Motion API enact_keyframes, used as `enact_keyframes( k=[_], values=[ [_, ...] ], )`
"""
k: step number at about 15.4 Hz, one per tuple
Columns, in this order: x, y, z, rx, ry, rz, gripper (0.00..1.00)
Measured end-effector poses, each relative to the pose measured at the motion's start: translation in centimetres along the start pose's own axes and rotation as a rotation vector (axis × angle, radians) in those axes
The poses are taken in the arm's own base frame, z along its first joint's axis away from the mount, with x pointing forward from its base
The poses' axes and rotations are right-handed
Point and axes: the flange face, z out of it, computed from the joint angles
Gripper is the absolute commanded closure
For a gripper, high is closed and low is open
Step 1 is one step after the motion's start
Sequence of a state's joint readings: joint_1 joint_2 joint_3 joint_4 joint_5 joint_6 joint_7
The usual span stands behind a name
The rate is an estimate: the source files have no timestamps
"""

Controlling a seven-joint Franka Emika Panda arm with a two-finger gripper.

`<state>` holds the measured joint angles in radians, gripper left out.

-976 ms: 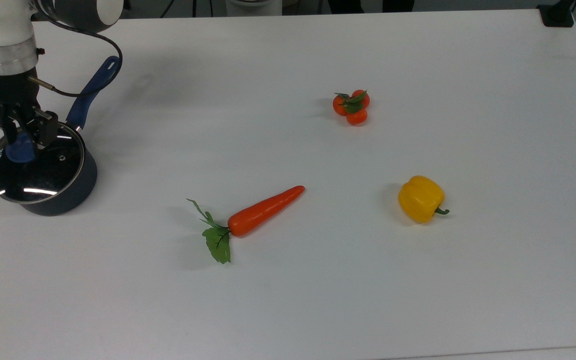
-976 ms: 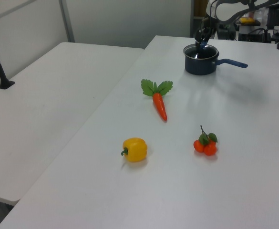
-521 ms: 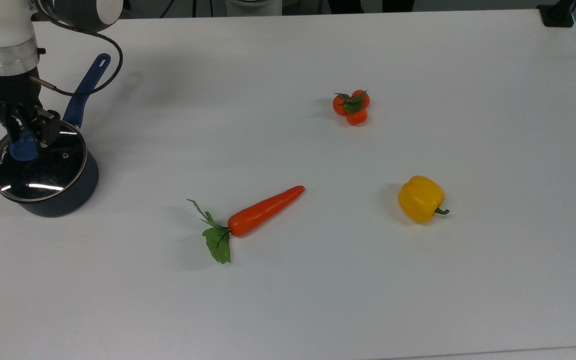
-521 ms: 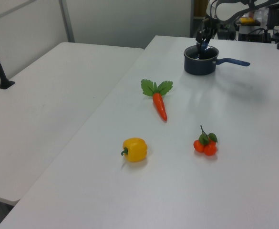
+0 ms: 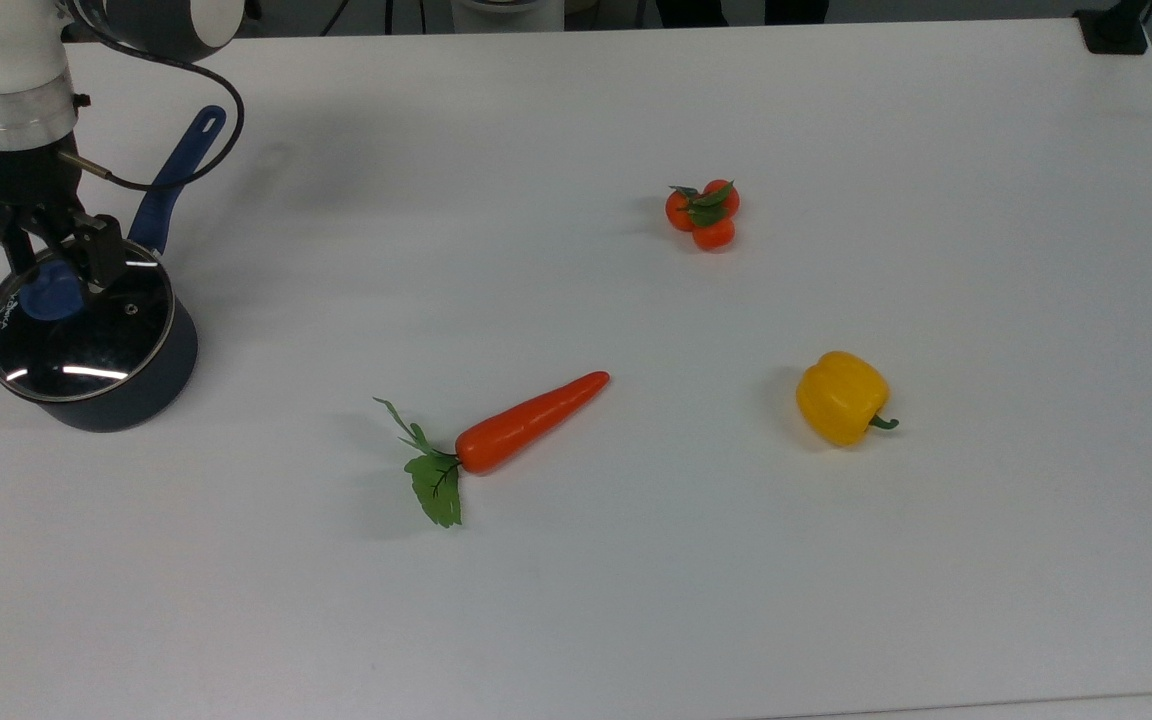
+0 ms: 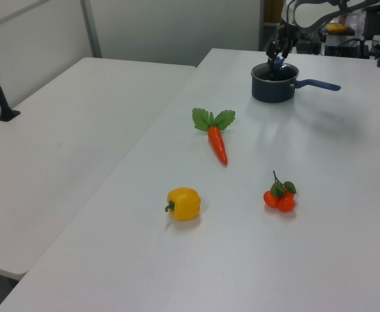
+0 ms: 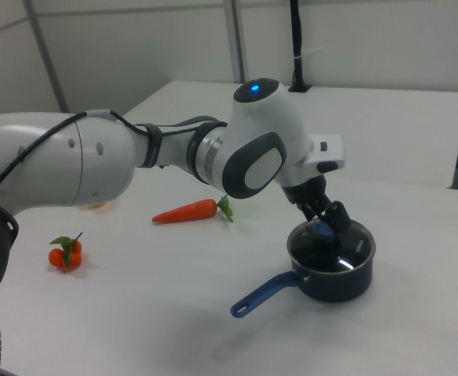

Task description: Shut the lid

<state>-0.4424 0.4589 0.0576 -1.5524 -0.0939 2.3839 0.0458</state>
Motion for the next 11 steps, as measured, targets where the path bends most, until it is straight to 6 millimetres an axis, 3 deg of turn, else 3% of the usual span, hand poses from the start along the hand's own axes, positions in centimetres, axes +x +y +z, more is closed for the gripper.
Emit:
enact_keyframes(
  k=[4, 6, 8, 11],
  values=[
    [0.2, -0.2, -0.4, 0.002, 0.007, -0.003, 0.00],
    [0.5, -1.6, -1.7, 0.012, 0.024, -0.019, 0.00],
    [0.5, -4.7, -3.9, 0.029, 0.027, -0.061, 0.00],
    [-1.0, -11.9, -8.3, 0.050, -0.045, -0.143, 0.00]
  ],
)
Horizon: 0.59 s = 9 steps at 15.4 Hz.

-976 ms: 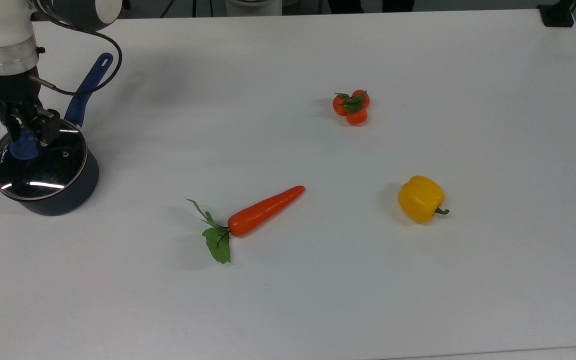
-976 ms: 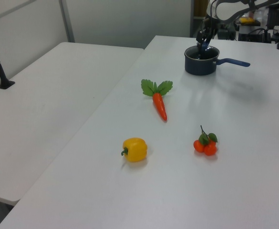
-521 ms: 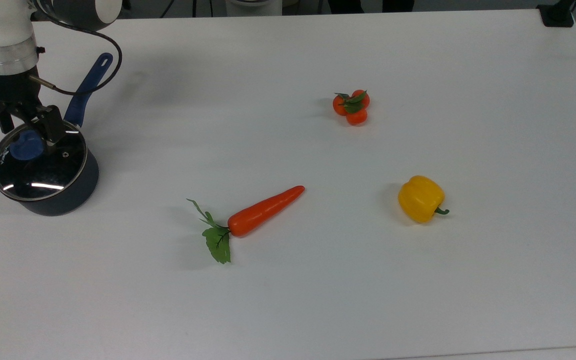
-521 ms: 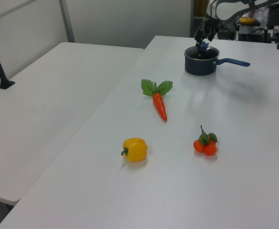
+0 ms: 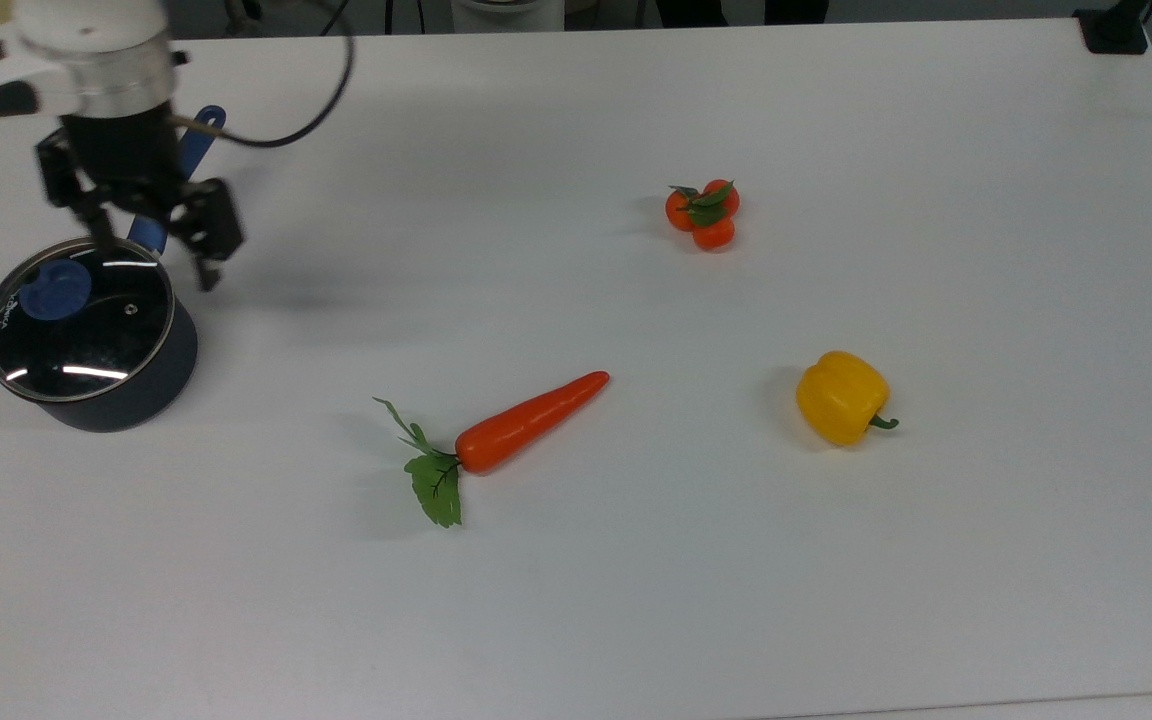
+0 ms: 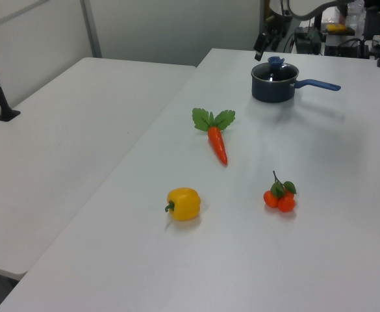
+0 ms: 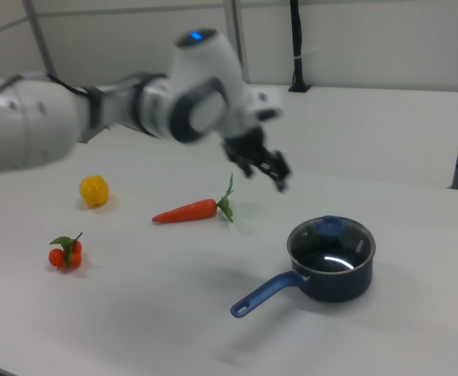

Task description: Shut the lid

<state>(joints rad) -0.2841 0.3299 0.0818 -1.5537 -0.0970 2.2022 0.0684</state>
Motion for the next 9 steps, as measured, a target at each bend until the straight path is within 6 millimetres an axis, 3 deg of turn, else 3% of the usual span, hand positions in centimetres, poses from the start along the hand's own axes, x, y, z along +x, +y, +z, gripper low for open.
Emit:
enact_keyframes(
  k=[4, 6, 9],
  values=[
    [-3.3, -9.0, -6.7, -0.001, -0.138, -0.116, 0.00],
    [-5.6, -12.0, -10.2, -0.008, -0.202, -0.169, 0.00],
    [-8.7, -14.8, -14.4, -0.021, -0.275, -0.226, 0.00]
  ],
)
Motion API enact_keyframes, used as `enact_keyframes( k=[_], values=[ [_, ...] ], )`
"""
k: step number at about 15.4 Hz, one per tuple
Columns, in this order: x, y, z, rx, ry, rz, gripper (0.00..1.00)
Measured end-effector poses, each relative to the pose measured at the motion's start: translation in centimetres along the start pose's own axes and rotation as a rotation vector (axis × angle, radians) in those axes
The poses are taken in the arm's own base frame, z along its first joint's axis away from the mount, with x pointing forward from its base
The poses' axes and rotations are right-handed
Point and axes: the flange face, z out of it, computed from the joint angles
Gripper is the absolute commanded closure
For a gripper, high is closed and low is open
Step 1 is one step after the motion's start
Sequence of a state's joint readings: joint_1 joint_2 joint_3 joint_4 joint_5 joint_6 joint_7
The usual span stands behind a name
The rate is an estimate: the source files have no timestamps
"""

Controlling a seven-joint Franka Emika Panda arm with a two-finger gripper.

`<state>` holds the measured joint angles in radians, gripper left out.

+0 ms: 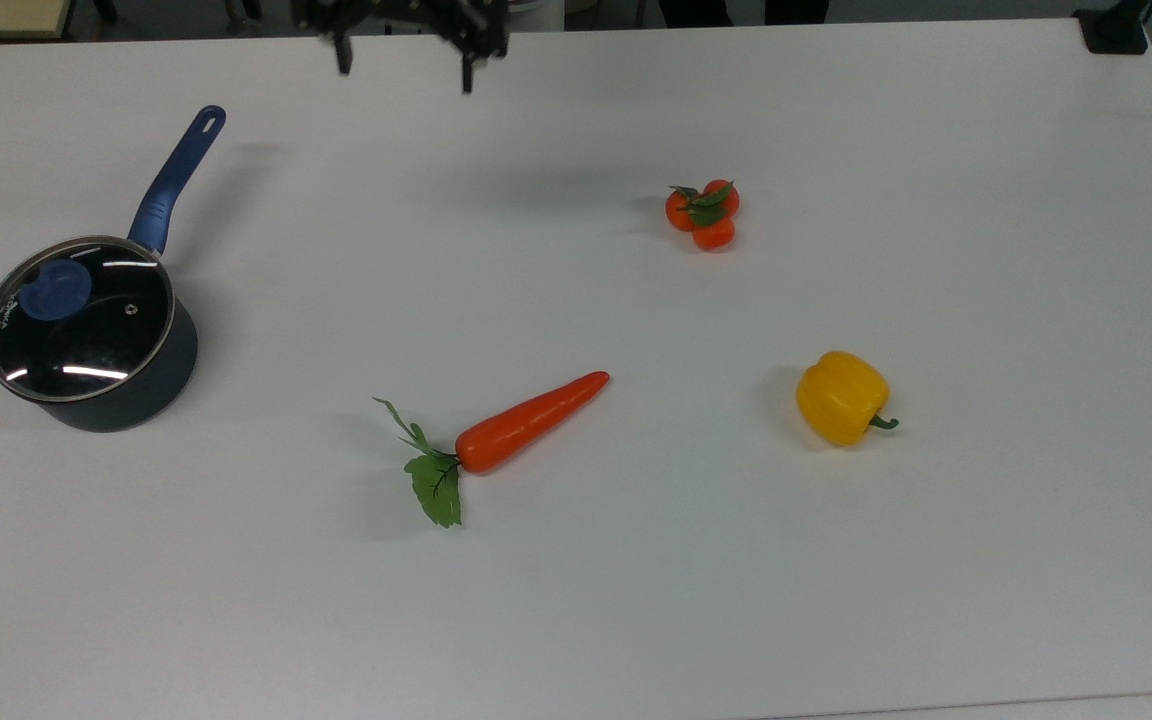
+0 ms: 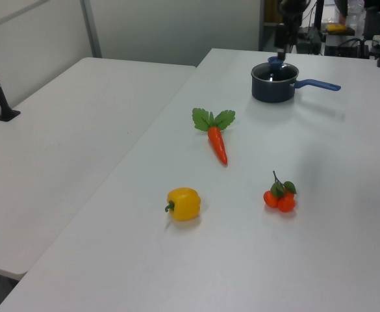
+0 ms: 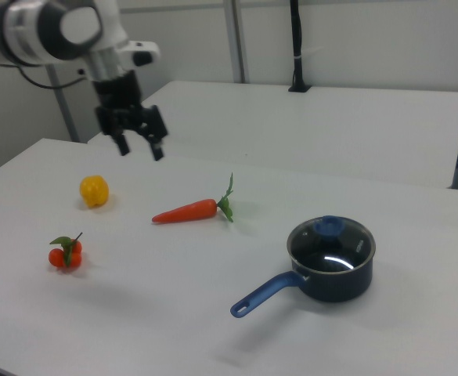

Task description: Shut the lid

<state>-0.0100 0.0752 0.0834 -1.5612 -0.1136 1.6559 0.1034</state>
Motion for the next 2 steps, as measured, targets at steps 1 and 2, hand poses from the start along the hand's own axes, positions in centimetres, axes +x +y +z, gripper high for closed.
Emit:
enact_keyframes(
  k=[1, 2],
  values=[
    [-0.82, -0.61, -0.59, -0.003, -0.018, -0.011, 0.00],
    [-1.36, -0.91, -0.89, -0.005, -0.029, -0.016, 0.00]
  ],
)
